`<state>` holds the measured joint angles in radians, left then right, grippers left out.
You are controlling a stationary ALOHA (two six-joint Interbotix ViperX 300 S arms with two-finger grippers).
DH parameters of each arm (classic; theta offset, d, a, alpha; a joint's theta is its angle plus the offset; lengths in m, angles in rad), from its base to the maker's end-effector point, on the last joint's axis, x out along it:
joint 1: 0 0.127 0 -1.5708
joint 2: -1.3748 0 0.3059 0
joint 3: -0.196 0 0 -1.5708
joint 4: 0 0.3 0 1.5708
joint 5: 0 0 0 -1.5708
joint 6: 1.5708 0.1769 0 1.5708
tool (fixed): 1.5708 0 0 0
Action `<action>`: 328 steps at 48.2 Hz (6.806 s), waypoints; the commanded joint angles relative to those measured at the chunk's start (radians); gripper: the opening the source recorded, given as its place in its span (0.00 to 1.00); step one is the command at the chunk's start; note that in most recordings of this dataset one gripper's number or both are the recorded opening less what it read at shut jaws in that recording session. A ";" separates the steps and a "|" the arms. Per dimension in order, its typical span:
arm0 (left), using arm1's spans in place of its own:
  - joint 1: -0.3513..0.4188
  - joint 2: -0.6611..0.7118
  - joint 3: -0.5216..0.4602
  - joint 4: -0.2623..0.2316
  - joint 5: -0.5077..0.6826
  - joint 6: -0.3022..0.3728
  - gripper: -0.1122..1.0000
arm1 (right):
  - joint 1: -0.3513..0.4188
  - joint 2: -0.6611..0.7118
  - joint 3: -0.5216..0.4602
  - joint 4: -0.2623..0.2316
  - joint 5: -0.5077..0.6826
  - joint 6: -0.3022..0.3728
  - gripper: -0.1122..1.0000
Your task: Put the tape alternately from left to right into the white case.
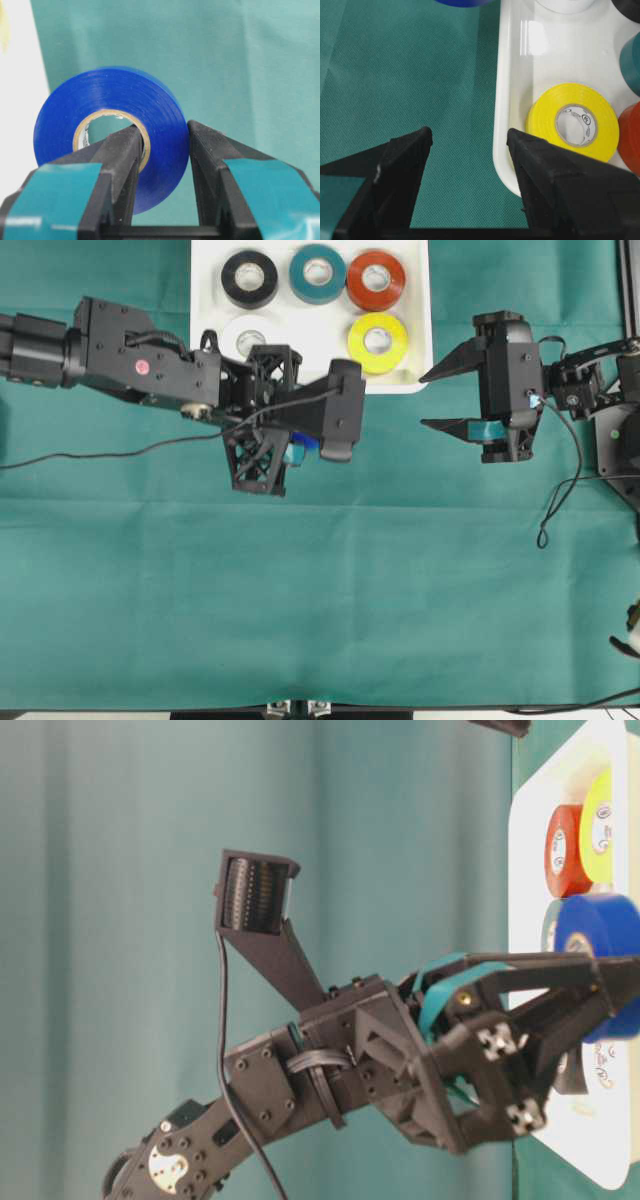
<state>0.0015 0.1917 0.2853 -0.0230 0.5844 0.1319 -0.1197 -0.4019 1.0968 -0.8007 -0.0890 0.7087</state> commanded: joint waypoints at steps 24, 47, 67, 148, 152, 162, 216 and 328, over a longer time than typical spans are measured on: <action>0.158 -0.011 -0.046 0.003 -0.021 0.172 0.07 | 0.002 -0.009 -0.009 0.003 -0.006 0.002 0.72; 0.224 0.077 -0.118 0.003 -0.051 0.293 0.07 | 0.002 -0.008 -0.008 0.002 -0.006 0.002 0.72; 0.249 0.112 -0.115 0.003 -0.075 0.308 0.07 | 0.002 -0.008 -0.006 0.003 -0.006 0.002 0.72; 0.026 -0.032 0.038 -0.002 -0.078 0.278 0.85 | 0.002 -0.009 -0.009 0.003 -0.017 0.002 0.72; 0.005 -0.034 0.048 -0.002 -0.078 0.241 0.85 | 0.002 -0.008 -0.008 0.002 -0.028 0.002 0.72; -0.026 -0.037 0.072 -0.002 -0.078 0.126 0.84 | 0.002 -0.008 -0.006 0.003 -0.034 0.002 0.72; -0.034 -0.140 0.183 -0.002 -0.216 0.032 0.84 | 0.002 -0.051 0.018 0.003 -0.092 0.003 0.72; -0.006 -0.684 0.739 -0.003 -0.650 0.009 0.82 | 0.002 -0.591 0.244 0.002 -0.029 0.032 0.72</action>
<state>-0.0169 -0.4556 1.0124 -0.0230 -0.0383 0.1427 -0.1197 -0.9925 1.3514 -0.8007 -0.1197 0.7378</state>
